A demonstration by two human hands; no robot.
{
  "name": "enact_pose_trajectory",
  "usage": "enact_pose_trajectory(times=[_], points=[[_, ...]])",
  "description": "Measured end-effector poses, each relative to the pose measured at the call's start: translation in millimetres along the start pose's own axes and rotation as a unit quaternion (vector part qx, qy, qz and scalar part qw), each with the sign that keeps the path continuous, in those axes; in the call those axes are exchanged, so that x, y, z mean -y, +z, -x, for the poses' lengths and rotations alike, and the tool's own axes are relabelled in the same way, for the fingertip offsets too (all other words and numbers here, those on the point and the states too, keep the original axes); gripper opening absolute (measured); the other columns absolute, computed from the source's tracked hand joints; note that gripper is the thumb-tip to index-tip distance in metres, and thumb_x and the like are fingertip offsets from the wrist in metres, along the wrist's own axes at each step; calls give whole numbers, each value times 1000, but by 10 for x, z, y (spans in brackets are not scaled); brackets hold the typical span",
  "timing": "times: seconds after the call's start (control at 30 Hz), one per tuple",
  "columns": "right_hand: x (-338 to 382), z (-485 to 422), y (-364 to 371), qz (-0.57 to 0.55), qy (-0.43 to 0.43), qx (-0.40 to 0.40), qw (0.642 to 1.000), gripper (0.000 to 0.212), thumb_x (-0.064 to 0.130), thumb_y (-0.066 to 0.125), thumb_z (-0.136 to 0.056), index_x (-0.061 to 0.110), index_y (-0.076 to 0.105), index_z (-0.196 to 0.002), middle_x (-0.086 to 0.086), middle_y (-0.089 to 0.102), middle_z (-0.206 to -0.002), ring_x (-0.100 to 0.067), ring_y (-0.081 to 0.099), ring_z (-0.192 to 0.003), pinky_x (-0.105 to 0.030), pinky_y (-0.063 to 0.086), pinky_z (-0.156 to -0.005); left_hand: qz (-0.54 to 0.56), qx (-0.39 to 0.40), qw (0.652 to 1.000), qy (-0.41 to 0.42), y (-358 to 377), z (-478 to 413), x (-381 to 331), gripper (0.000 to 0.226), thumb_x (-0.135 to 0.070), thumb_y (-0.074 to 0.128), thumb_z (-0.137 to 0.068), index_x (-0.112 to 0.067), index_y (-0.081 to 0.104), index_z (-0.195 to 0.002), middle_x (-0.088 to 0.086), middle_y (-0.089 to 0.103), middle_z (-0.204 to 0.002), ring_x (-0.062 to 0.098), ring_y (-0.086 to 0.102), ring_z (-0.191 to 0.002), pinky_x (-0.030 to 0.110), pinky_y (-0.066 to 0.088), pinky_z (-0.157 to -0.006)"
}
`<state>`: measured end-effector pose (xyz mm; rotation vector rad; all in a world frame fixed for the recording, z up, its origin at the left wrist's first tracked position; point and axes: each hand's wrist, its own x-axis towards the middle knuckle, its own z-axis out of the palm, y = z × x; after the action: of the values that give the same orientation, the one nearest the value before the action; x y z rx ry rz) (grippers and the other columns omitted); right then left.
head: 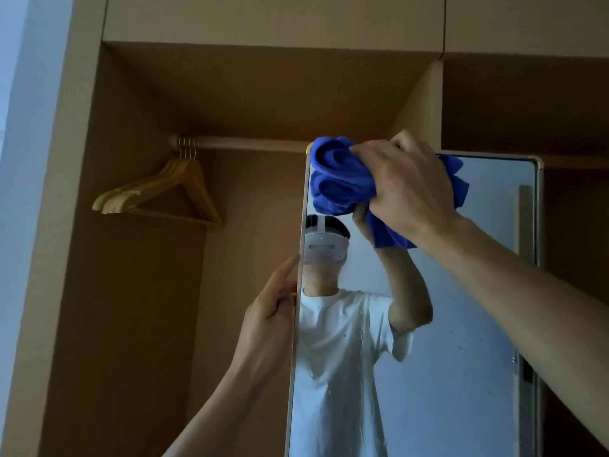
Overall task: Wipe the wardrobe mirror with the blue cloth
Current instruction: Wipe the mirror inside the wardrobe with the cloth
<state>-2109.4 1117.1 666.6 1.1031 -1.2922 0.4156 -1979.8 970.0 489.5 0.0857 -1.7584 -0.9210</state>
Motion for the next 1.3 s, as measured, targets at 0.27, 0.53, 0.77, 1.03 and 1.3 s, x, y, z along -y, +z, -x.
enact_pose_trajectory(times=[0.27,0.53,0.77,1.03,1.3], points=[[509,722,100,-29,-127,66,989,46,9,67,-71,20,64,-116,3,68,-110,-25,52,-93,-41,49,-80,68,-14,998,-1,23,-6,51,56,13,35,-100,-31,68,-110,-18,75,-91,-3,68,-84,9,49,-69],[457,739,128,0,-161,80,984,44,6,63,-79,20,61,-121,-1,67,-115,-27,55,-94,-43,49,-81,71,0,997,-38,-5,20,4,58,13,33,-99,-32,71,-106,-20,76,-94,-5,68,-83,6,47,-64],[149,-122,44,20,-24,13,999,54,7,68,-77,20,57,-128,0,68,-121,-30,54,-99,-47,47,-85,53,26,996,-67,-53,-1,-29,71,12,29,-99,-49,59,-121,-21,75,-108,8,71,-101,5,44,-60],[343,668,79,-60,-87,62,992,49,11,76,-71,24,63,-117,6,70,-108,-25,57,-93,-42,50,-81,68,20,995,-73,-50,16,15,47,-2,31,-109,-37,61,-120,-21,76,-100,-2,72,-87,6,47,-59],[512,1509,132,-66,-187,111,974,44,9,55,-85,23,62,-126,3,67,-123,-24,57,-96,-37,49,-85,55,41,990,-122,-32,42,-32,35,-21,39,-110,-38,57,-134,-18,74,-110,3,69,-103,19,55,-82]])
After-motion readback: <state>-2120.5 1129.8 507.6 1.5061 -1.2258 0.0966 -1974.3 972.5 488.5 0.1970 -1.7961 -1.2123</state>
